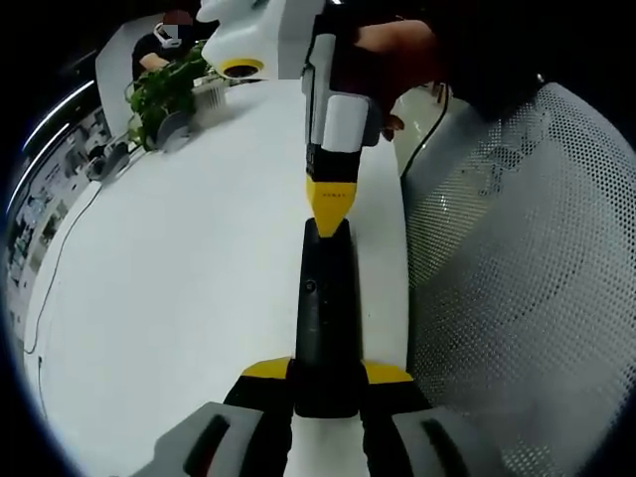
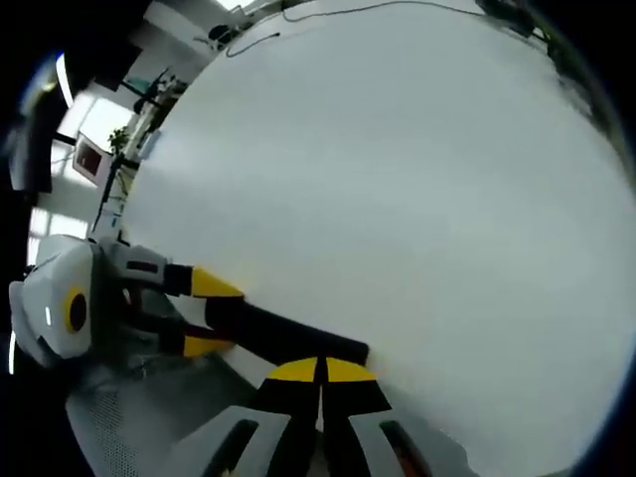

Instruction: Press the specified remote control buttons in sequence, fully releasing each button before pressing the next.

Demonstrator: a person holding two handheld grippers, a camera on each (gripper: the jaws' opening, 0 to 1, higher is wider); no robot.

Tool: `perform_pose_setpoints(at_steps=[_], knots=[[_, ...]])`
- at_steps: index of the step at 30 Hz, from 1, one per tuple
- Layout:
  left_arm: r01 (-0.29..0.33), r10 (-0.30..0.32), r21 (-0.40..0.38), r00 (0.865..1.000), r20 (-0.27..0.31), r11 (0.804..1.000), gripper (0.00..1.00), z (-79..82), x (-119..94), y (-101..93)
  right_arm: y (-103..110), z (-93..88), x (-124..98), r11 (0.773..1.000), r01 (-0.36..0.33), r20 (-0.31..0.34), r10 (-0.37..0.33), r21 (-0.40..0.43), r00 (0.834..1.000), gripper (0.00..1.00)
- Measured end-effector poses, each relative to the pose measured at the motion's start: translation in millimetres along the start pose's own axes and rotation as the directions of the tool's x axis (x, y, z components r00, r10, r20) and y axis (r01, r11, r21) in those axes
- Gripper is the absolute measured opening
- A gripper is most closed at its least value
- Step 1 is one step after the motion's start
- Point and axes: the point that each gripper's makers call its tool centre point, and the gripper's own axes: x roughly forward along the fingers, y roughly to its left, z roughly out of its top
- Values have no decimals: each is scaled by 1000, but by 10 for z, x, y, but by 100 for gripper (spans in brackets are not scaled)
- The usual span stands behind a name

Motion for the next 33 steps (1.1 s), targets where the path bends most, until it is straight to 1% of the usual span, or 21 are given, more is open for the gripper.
perform_pose_setpoints(at_steps=[5, 14, 17, 21, 24, 26, 28, 30, 33], knots=[[1, -1, 2, 1000, -1, 1000, 25, 1, 0, 0, -7, 4, -1, 1000, 0, 4, 0, 9, 1000, 0], [-4, 4, -5, 1000, 4, 1000, 25, 8, 3, 3, -12, 8, -1, 1000, 20, 10, -20, 13, 1000, 0], [-4, 4, -14, 1000, 8, 1000, 25, 10, 3, 5, -11, 6, -2, 999, 19, 11, -19, 36, 1000, 0], [-6, 6, -11, 1000, 7, 1000, 25, 9, 4, 6, 11, 7, 0, 999, 42, -1, -42, 10, 999, 0], [-6, 6, -9, 1000, 11, 1000, 25, 9, 4, 7, -1, 3, -5, 999, 47, -3, -47, 15, 999, 0], [-6, 6, -6, 1000, 12, 1000, 25, 9, 5, 5, 4, 2, -13, 999, 32, 2, -32, 28, 999, 0], [-6, 6, -4, 1000, 12, 1000, 25, 10, 4, 5, 71, 3, -11, 999, -11, 4, 11, 53, 1000, 0], [-5, 5, -4, 1000, 12, 1000, 25, 10, 4, 3, 106, 37, -16, 998, -36, 24, 35, 53, 999, 0], [-6, 6, -5, 1000, 12, 1000, 25, 10, 5, 4, 110, 31, -4, 999, -34, 19, 33, 41, 999, 0]])
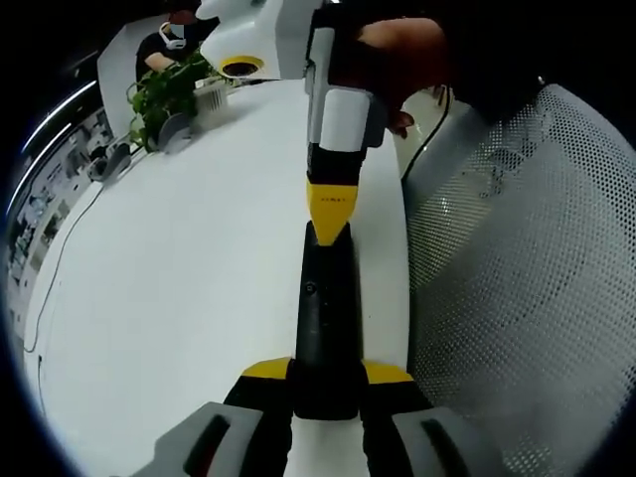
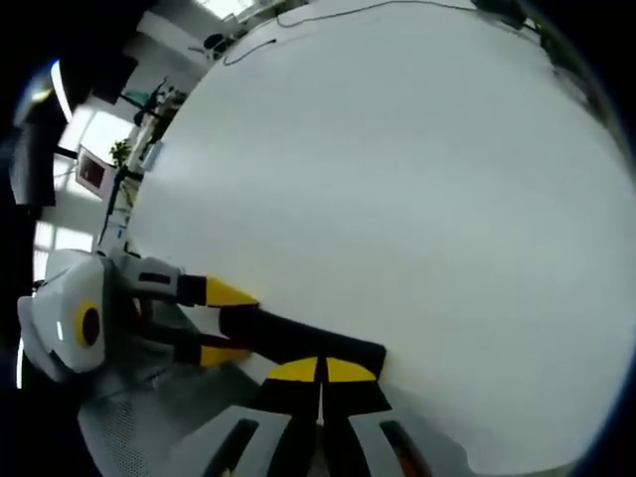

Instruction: Press the specified remote control buttons in sequence, fully releasing each button before pressing the next.

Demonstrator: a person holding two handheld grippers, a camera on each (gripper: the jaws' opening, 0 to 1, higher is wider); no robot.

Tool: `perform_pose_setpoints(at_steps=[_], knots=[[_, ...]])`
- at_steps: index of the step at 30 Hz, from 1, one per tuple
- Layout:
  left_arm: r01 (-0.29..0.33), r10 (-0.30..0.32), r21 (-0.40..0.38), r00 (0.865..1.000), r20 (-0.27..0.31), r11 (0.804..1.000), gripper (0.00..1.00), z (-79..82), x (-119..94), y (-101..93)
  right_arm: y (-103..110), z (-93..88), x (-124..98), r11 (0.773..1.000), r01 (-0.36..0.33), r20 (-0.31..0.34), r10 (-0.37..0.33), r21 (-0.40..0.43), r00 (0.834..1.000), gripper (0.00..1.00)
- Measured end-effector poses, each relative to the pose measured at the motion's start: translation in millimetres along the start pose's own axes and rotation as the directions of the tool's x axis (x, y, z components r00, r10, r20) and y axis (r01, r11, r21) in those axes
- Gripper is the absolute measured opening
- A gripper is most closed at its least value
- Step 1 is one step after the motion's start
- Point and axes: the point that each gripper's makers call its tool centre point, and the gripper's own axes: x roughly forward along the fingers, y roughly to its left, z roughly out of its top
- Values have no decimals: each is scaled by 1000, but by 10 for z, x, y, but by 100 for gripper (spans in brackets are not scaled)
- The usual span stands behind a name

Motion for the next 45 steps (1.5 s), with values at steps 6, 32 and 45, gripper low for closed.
perform_pose_setpoints(at_steps=[6, 32, 45], knots=[[-1, 1, 2, 1000, -2, 1000, 25, 1, 2, 1, -34, -28, 30, 1000, 16, -10, -16, -9, 1000, 0], [-25, 28, -33, 997, 69, 999, 25, 9, 4, 6, -55, -10, 44, 978, 173, 153, -191, 120, 970, 0], [-12, 12, 14, 1000, -4, 1000, 25, 16, 19, 1, -56, -11, 37, 978, 98, 126, -122, 182, 984, 0]])
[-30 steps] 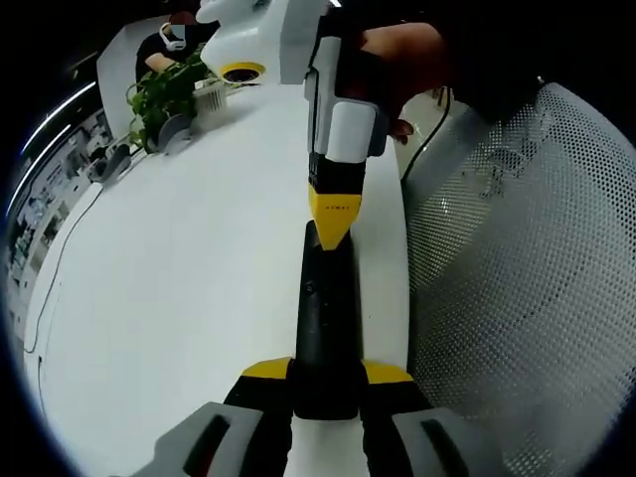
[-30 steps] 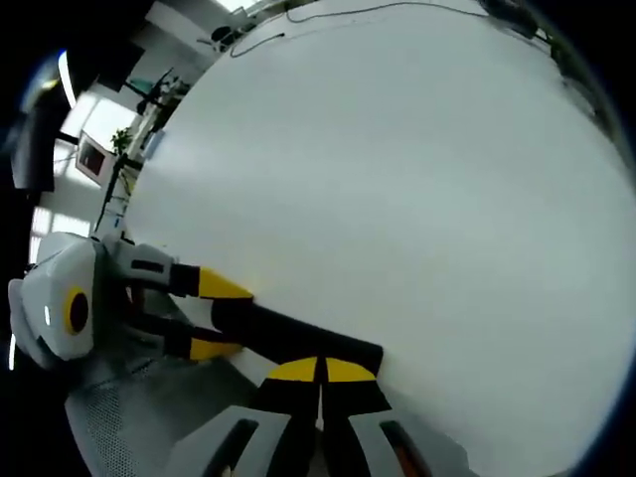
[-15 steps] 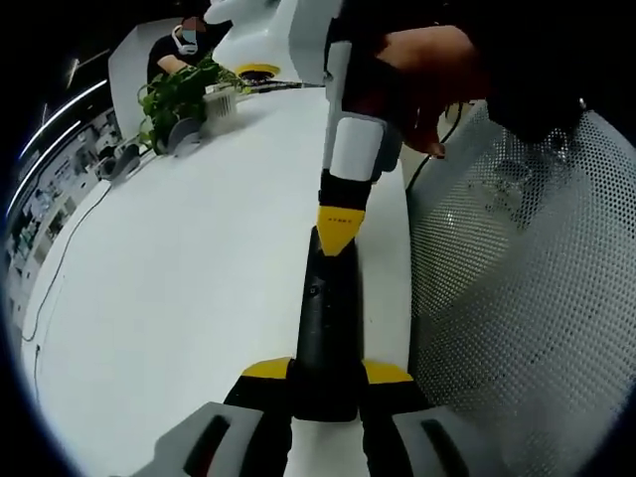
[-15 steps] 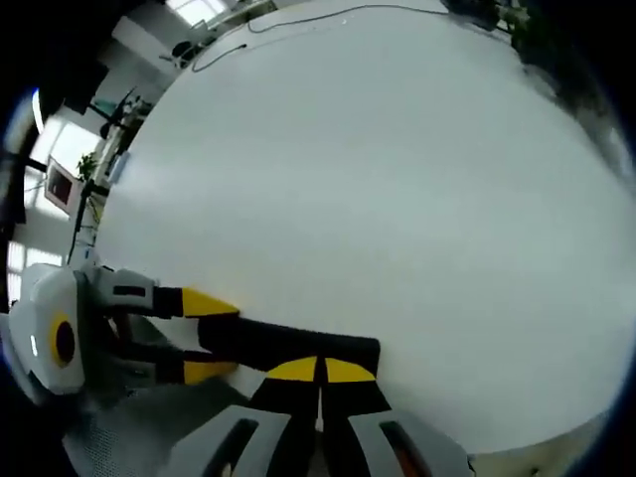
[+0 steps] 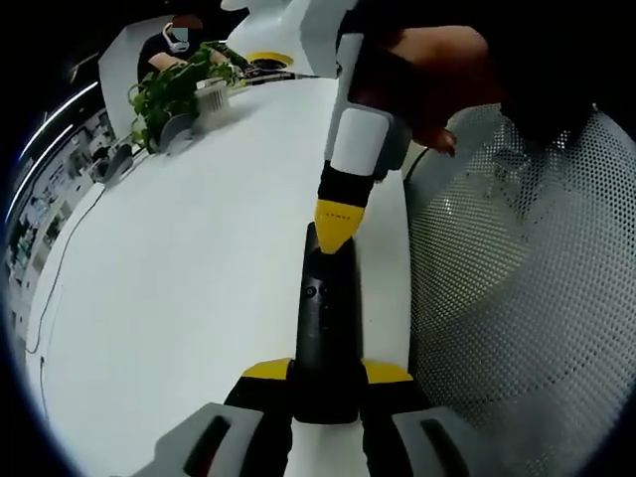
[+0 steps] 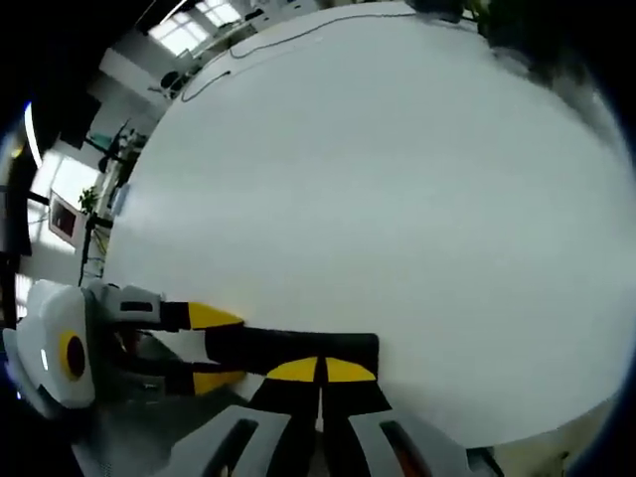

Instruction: Press the specified remote control buttons in sequence, fully releasing each button before pressing the next.

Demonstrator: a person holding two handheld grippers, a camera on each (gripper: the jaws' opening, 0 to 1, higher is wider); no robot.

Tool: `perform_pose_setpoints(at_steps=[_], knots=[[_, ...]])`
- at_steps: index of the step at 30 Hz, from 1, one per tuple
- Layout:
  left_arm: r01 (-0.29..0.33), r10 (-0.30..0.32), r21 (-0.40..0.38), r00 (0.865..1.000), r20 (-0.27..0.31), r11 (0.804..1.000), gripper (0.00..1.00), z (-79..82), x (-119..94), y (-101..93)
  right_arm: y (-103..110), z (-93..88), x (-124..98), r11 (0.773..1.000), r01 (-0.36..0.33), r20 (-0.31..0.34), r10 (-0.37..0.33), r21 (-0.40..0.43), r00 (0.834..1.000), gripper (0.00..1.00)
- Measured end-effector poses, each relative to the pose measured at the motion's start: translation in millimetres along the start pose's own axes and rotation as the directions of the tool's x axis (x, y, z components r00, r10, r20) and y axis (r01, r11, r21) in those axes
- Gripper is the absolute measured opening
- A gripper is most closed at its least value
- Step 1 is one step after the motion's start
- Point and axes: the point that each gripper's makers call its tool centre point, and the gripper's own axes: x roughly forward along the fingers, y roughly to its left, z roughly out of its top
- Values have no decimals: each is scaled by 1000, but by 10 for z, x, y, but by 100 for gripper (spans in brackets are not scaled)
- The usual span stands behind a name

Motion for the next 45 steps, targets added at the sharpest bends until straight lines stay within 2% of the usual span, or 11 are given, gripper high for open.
perform_pose_setpoints(at_steps=[6, 10, 13, 16, 20, 23, 26, 34, 37, 39, 45], knots=[[16, -16, 13, 1000, -8, 1000, 25, -1, -6, -1, 20, -8, -2, 999, 19, -14, -19, -39, 1000, 0], [20, -20, 17, 1000, -2, 1000, 25, -3, -8, -3, 7, -7, -8, 1000, 3, -6, -3, -5, 1000, 0], [31, -31, 30, 1000, -3, 999, 25, 0, -7, -1, 21, -4, -10, 1000, -3, -8, 3, -4, 1000, 0], [49, -49, 51, 999, -1, 997, 25, -5, -10, 1, 39, 48, -33, 1000, 0, 17, 0, -19, 1000, 0], [59, -60, 57, 998, 5, 997, 25, -1, -12, 0, 121, 110, -37, 999, -50, 52, 51, -15, 997, 0], [62, -61, 65, 998, -6, 996, 25, 5, -6, 1, 150, 116, -7, 998, -66, 54, 67, -17, 996, 0], [61, -61, 66, 998, -5, 996, 25, 3, -6, 0, 132, 72, 43, 998, -55, 32, 56, -23, 998, 0], [59, -59, 62, 998, 1, 996, 25, 2, -6, 5, 123, 65, 53, 998, -36, 41, 38, -49, 998, 0], [58, -58, 57, 998, 3, 997, 25, 4, -2, 9, 118, 79, 75, 996, -29, 50, 33, -88, 998, 0], [57, -57, 59, 998, 3, 997, 25, 7, 0, 9, 109, 84, 74, 996, -31, 54, 36, -78, 998, 0], [57, -57, 60, 998, 0, 997, 25, 9, 3, 10, 116, 91, 84, 995, -18, 37, 22, -101, 999, 0]])
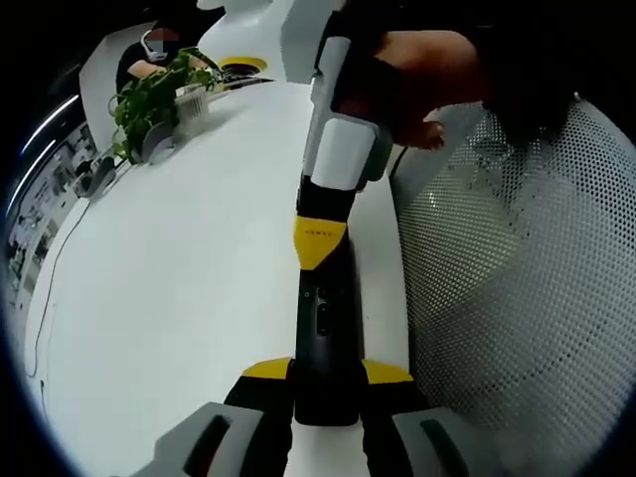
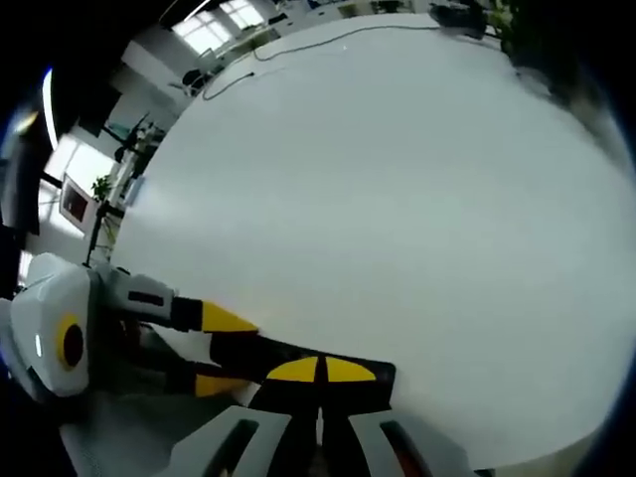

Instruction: Press the specified remote control buttons in sequence, fully releasing each button before pressing the next.

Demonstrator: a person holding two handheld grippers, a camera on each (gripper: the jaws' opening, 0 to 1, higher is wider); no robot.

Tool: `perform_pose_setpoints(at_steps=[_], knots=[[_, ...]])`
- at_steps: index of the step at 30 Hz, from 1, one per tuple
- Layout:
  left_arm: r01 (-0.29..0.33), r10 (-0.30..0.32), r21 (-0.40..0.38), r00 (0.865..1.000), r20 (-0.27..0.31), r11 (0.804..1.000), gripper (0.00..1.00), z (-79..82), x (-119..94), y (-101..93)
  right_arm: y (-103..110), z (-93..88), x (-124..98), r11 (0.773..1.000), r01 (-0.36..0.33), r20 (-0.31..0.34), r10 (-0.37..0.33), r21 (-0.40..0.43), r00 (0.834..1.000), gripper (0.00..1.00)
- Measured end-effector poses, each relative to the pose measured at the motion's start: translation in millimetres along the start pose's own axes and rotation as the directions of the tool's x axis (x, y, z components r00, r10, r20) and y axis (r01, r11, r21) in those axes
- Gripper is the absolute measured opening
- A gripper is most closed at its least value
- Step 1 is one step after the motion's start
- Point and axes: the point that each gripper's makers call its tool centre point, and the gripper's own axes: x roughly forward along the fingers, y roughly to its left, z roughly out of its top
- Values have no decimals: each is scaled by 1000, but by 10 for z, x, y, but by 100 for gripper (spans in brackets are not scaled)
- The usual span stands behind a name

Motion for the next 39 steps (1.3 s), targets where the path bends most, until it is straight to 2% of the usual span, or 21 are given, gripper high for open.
perform_pose_setpoints(at_steps=[5, 8, 11, 15, 20, 26, 34, 39], knots=[[1, -1, 1, 1000, 0, 1000, 25, 2, 1, -1, -4, -13, -18, 1000, 0, 31, 1, -30, 1000, 0], [-3, 3, 0, 1000, 2, 1000, 25, 2, 0, -3, 8, 1, -19, 1000, 6, 15, -5, -23, 1000, 0], [-3, 3, -2, 1000, 8, 1000, 25, 3, -1, -1, 4, -3, -19, 994, 30, -5, -31, -105, 1000, 0], [-5, 5, -6, 1000, 10, 1000, 25, 4, 0, -1, 49, -43, -21, 991, 33, -30, -37, -130, 999, 0], [-10, 10, -14, 1000, 12, 1000, 25, 6, 0, -2, 85, -81, -42, 993, 18, -53, -24, -117, 998, 0], [-12, 12, -16, 1000, 9, 1000, 25, 8, 0, -5, 135, -125, -41, 998, -30, -80, 25, -61, 996, 0], [-13, 13, -14, 1000, 3, 1000, 25, 9, 1, -6, 146, -174, -17, 994, -9, -102, -2, -105, 995, 0], [-10, 10, -6, 1000, 7, 1000, 25, 9, 0, -9, 110, -143, -25, 996, -4, -86, -4, -87, 996, 0]])
